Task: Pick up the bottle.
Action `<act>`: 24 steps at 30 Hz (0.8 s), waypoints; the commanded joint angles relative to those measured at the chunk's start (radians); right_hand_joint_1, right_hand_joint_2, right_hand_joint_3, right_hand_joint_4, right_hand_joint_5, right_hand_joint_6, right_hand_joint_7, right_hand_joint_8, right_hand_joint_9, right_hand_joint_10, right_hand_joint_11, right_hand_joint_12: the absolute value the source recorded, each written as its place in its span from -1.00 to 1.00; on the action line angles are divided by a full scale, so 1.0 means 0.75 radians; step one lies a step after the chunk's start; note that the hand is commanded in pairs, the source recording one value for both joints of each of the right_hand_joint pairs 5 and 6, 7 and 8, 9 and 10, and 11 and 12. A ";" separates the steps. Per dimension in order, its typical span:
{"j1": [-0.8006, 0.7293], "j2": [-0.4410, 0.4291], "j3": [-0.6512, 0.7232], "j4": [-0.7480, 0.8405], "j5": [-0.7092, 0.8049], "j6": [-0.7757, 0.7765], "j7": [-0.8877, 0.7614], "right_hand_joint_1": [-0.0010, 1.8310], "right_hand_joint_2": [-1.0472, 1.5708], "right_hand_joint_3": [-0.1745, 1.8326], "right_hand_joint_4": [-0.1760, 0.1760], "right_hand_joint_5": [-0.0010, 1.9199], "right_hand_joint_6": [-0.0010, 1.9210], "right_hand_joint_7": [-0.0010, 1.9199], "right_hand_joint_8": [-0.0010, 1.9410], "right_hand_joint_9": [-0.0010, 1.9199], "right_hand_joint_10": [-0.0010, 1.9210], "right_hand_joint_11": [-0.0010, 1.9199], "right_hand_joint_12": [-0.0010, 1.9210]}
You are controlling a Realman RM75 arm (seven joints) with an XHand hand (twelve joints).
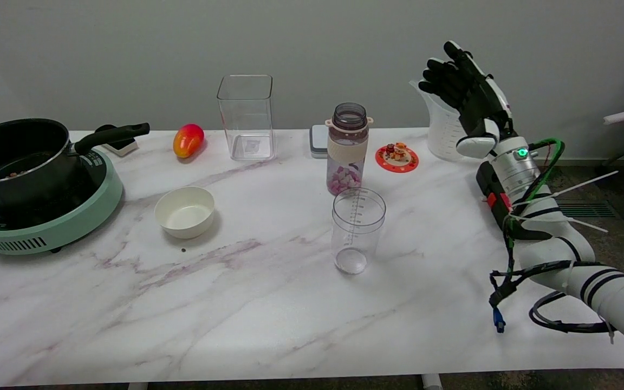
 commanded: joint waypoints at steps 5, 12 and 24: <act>0.256 -0.078 -0.165 -0.277 -0.085 -0.108 -0.002 0.35 -1.00 0.34 0.00 -0.92 -0.92 -0.68 -0.68 -0.59 -0.59 -0.52 -0.52; 0.299 -0.088 -0.180 -0.331 -0.132 -0.157 -0.002 0.34 -1.00 0.38 0.00 -0.96 -0.96 -0.76 -0.76 -0.67 -0.67 -0.58 -0.58; 0.338 -0.171 -0.180 -0.474 -0.132 -0.246 0.000 0.32 -1.00 0.35 0.00 -0.96 -0.96 -0.85 -0.85 -0.75 -0.75 -0.68 -0.68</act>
